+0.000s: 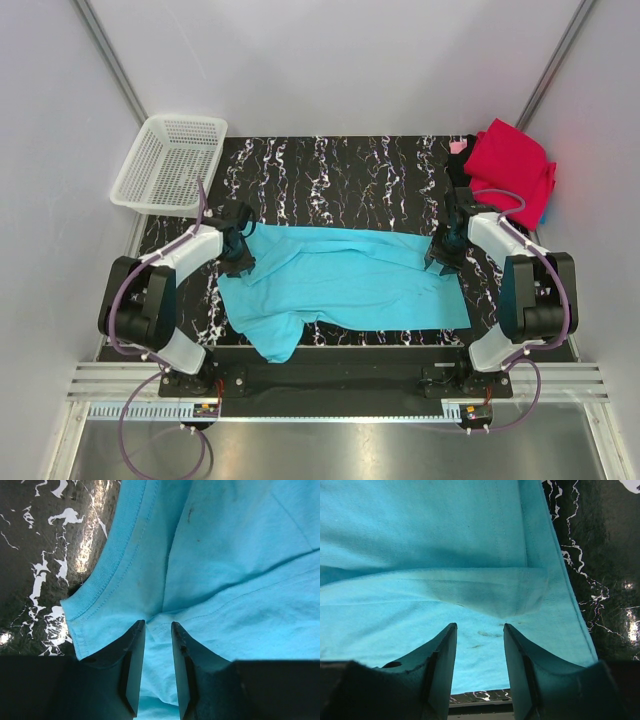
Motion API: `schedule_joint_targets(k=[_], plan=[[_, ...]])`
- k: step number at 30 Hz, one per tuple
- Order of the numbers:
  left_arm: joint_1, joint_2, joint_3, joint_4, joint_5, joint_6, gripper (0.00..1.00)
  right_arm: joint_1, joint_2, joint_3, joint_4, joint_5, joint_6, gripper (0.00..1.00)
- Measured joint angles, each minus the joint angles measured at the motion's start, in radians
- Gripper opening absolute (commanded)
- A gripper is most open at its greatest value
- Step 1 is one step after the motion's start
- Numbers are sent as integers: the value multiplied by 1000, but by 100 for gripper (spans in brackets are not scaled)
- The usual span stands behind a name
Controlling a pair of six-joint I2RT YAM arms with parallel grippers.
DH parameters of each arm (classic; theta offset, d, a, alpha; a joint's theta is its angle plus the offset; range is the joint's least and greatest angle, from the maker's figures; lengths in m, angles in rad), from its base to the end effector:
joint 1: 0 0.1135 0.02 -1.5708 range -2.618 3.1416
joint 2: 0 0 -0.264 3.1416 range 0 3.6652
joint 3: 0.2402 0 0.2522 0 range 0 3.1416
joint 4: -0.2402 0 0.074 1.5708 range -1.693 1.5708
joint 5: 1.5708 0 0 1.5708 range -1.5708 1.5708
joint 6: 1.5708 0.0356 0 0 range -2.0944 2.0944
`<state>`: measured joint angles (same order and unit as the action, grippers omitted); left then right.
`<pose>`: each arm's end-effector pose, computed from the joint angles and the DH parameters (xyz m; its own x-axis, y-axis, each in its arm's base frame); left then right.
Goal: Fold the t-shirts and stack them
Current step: Fold the tshirt
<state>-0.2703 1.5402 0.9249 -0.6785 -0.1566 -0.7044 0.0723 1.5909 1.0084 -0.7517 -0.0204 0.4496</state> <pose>0.2679 -0.0685 0.1800 -0.8505 -0.4281 -0.3055 -0.4306 0.9004 -0.0628 0.2878 0.0216 0.1863 -0.9067 0.3700 -0.2025 0.3521 0.9283 0.1197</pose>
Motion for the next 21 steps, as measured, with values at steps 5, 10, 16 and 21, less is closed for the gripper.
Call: schedule_joint_targets(k=[5,10,16,21], plan=[[0,16,-7,1,3,-1,32,0,0,0,0,0,0,49],[0,17,-11,8,4,-2,29,0,0,0,0,0,0,49],[0,34,-13,20,8,-3,29,0,0,0,0,2,0,49],[0,34,-19,23,10,-3,30,0,0,0,0,2,0,49]])
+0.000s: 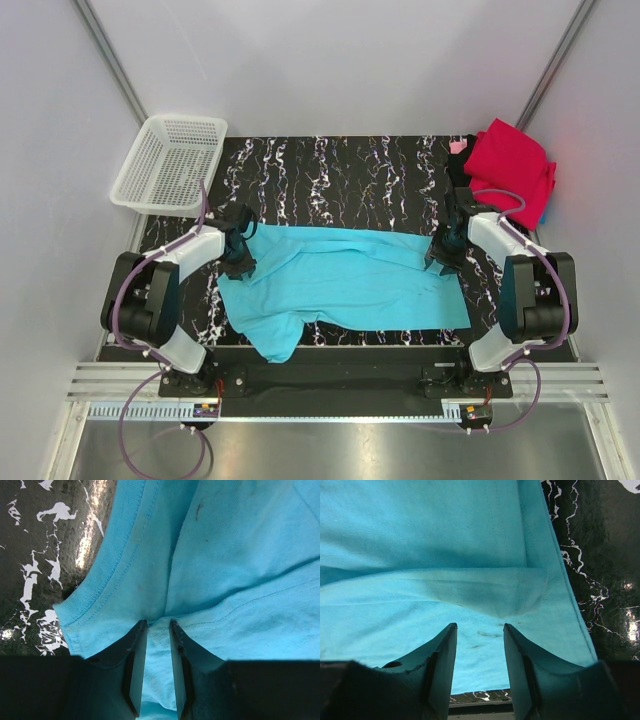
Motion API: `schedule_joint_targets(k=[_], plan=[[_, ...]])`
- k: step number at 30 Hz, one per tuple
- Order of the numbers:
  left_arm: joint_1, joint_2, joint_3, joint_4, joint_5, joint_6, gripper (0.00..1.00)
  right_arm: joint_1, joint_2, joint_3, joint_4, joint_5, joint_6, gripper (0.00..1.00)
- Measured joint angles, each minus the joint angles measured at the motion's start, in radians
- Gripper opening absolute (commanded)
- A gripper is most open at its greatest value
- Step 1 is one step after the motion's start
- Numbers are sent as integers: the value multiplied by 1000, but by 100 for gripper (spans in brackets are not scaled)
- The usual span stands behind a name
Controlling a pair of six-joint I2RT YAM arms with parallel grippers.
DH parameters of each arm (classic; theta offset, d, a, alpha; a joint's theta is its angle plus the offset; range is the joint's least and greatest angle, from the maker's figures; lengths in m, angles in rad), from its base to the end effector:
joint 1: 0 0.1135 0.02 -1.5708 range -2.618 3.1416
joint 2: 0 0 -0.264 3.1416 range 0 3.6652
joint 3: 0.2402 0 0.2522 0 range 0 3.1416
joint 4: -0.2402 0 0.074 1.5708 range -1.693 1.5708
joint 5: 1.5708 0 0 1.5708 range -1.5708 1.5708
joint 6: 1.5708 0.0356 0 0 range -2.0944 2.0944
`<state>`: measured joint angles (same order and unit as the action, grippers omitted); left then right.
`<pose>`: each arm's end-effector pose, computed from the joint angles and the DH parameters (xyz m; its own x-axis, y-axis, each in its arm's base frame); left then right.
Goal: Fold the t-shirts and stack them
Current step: Fold the tshirt
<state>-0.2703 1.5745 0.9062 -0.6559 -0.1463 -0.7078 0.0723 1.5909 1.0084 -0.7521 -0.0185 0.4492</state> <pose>0.2684 -0.0690 0.1669 -0.8595 -0.4293 -0.2774 -0.4329 0.9000 -0.0513 0.2877 0.0215 0.1862 -0.9067 0.3696 -0.2030 0.3522 0.9285 0.1178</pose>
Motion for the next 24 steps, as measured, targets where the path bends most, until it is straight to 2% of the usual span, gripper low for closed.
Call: schedule_joint_targets(k=[2,7,19,23,24], plan=[[0,0,0,0,0,0,29,0,0,0,0,0,0,49],[0,7,0,1,0,-2,18,0,0,0,0,0,0,49],[0,3,2,-5,0,0,17,0,0,0,0,0,0,49],[0,-16,12,-25,0,2,8,0,0,0,0,0,0,49],[0,-24,18,-33,0,2,0,0,0,0,0,0,0,49]])
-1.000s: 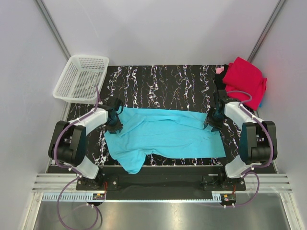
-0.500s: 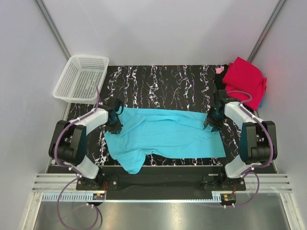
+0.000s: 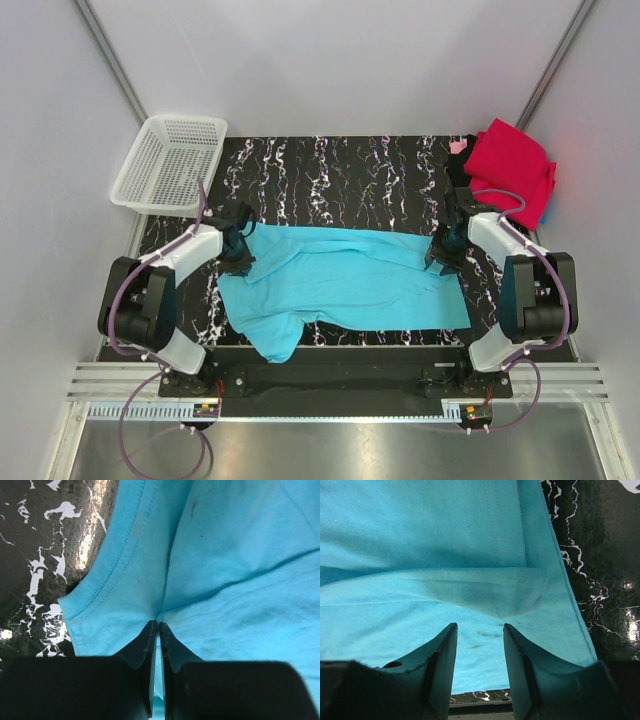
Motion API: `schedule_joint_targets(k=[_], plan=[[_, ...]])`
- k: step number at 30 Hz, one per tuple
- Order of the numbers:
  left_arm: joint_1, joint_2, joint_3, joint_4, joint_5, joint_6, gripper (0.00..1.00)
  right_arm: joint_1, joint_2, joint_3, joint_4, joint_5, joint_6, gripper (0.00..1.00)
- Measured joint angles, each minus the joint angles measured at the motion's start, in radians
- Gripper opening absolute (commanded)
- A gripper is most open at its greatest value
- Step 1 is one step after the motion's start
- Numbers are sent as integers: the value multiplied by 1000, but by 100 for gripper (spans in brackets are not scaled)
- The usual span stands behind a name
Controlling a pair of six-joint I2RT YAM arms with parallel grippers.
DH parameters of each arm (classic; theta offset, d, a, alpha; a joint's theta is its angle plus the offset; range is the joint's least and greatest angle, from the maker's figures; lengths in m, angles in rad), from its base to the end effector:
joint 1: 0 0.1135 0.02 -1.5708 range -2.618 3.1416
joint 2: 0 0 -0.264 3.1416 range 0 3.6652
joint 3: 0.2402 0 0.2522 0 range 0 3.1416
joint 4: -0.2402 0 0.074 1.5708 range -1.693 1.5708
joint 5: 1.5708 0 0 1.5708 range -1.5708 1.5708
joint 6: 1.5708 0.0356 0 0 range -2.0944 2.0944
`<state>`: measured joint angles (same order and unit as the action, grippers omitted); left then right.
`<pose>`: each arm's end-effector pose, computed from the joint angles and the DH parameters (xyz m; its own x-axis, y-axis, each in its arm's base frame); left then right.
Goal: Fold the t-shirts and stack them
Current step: Fold the tshirt
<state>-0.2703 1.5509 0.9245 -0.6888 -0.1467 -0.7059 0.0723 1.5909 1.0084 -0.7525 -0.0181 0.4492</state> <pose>0.2674 -0.0687 0.1768 -0.8578 -0.4282 -0.2841 -0.4309 0.9006 -0.0564 0.2877 0.0215 0.1862 -0.9068 0.3696 -0.2028 0.3523 0.9285 0.1173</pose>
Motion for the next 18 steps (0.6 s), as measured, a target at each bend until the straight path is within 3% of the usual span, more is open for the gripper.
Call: schedule_joint_targets(k=[8,18], plan=[[0,-25,43,-21,-4,3,0,0,0,0,0,0,0,49],[0,-56,127,-72,-17,21,0,0,-45,-24,-3,36,2,60]])
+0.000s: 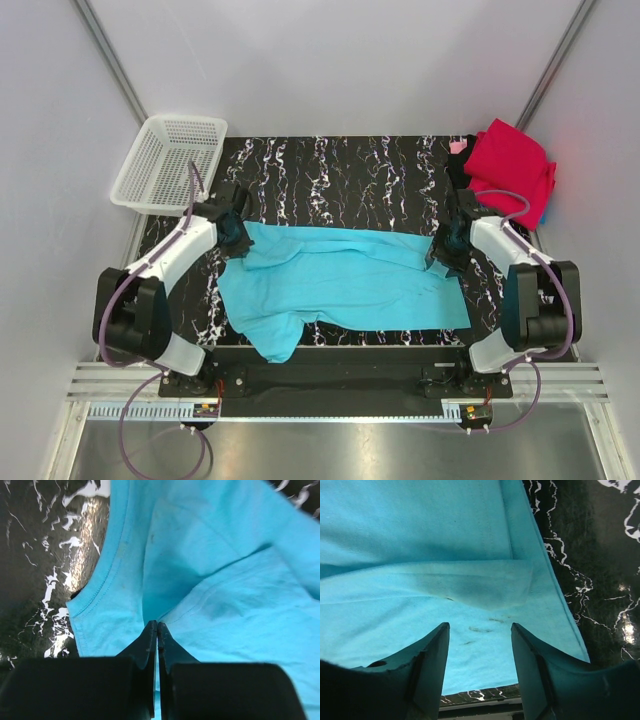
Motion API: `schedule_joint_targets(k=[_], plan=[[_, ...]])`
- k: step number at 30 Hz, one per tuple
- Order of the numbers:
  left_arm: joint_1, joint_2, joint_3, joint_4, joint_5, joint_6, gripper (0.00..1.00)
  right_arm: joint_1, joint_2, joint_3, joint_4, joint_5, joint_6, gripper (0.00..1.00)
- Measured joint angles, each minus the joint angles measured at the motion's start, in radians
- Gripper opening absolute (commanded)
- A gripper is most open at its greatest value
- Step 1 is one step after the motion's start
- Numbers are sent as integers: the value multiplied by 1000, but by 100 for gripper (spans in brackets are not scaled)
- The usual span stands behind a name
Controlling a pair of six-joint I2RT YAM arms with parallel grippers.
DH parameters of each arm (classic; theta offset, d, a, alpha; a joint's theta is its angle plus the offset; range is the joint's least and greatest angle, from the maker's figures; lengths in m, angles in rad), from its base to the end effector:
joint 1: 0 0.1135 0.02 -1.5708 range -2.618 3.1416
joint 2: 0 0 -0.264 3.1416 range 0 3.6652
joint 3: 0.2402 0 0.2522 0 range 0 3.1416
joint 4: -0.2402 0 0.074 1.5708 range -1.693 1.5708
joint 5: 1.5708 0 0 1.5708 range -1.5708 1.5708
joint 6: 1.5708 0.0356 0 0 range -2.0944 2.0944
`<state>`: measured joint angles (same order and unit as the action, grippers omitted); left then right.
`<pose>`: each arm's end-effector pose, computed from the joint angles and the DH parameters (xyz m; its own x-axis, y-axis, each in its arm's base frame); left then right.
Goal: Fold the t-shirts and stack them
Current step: Fold the tshirt
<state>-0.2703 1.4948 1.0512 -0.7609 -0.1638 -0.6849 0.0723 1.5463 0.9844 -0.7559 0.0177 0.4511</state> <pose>0.2772 -0.0708 0.2239 -0.8279 -0.4182 -0.3737 -0.4087 0.9062 -0.1087 0.2795 0.0196 0.1916 -0.8986 0.3720 -0.2327 0.3600 0.9282 0.0937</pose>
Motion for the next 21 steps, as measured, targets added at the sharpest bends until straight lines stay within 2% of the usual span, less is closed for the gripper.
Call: schedule_joint_targets(k=[8,15,21], plan=[[0,-75,137,-59,-27,15,0,0,-39,-5,-2,37,16,57],[0,-130,155,-122,-68,23,0,0,-30,-5,-5,60,40,57],[1,-141,161,-144,-81,26,0,0,0,3,-17,137,56,57]])
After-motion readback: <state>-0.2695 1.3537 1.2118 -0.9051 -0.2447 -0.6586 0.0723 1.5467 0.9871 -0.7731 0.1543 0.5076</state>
